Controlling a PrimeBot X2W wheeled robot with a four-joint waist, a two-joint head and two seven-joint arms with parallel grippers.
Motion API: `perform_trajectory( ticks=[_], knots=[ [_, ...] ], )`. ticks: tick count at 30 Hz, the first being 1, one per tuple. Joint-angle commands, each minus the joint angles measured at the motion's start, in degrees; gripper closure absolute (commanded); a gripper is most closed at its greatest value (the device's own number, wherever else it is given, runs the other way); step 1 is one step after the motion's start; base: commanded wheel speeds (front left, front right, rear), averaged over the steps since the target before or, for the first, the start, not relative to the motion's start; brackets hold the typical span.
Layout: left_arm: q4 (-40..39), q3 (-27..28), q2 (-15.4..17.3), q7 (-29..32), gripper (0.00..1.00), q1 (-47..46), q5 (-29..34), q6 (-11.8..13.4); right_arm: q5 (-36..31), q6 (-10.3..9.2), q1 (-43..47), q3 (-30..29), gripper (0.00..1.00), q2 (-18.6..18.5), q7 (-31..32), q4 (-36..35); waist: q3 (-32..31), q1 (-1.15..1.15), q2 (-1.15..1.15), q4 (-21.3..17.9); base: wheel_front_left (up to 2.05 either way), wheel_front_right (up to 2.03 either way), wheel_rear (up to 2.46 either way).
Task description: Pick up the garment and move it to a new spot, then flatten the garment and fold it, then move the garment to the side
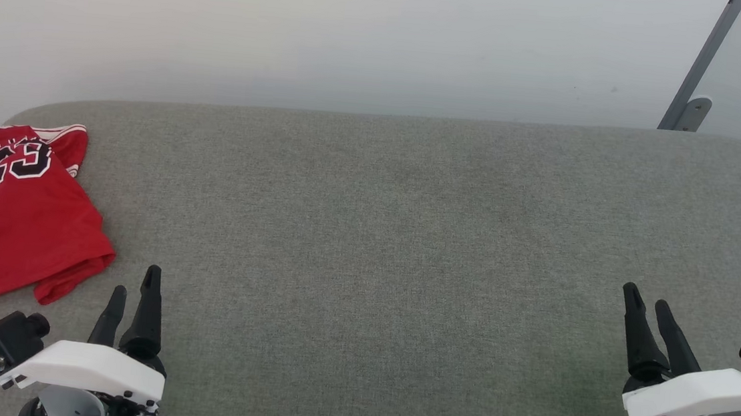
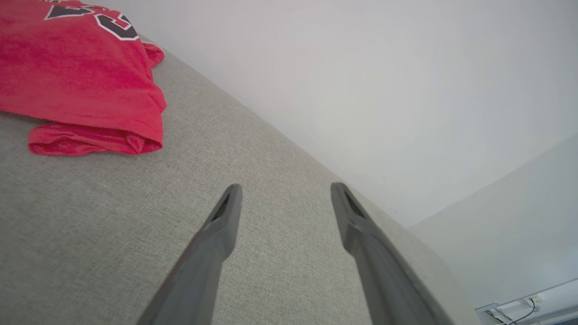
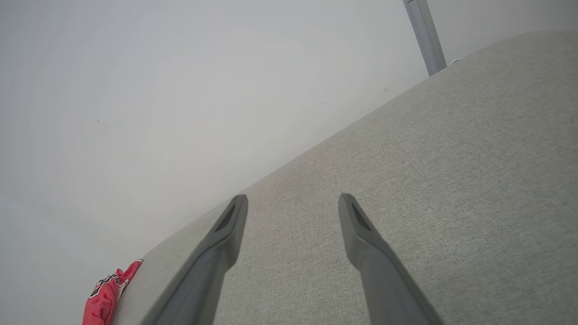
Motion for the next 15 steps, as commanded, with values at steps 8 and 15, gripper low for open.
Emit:
perform_trajectory(
  ticks=[8, 15],
  knots=[
    [-1.6, -0.2, 0.5, -1.8, 0.0, 0.4, 6.5, -0.4, -6.1, 0.11, -1.4, 0.4, 0.0, -1.0, -1.5, -1.0, -0.1, 0.0, 0.0, 0.0, 0.0, 0.0, 0.0],
    [-2.3, -0.2, 0.5, -3.0, 0.0, 1.2, 11.3, -0.5, -10.4, 0.11, -1.5, 0.6, 0.0, -1.4, -2.3, -1.4, -0.2, 0.0, 0.0, -0.1, 0.0, 0.0, 0.0]
  ],
)
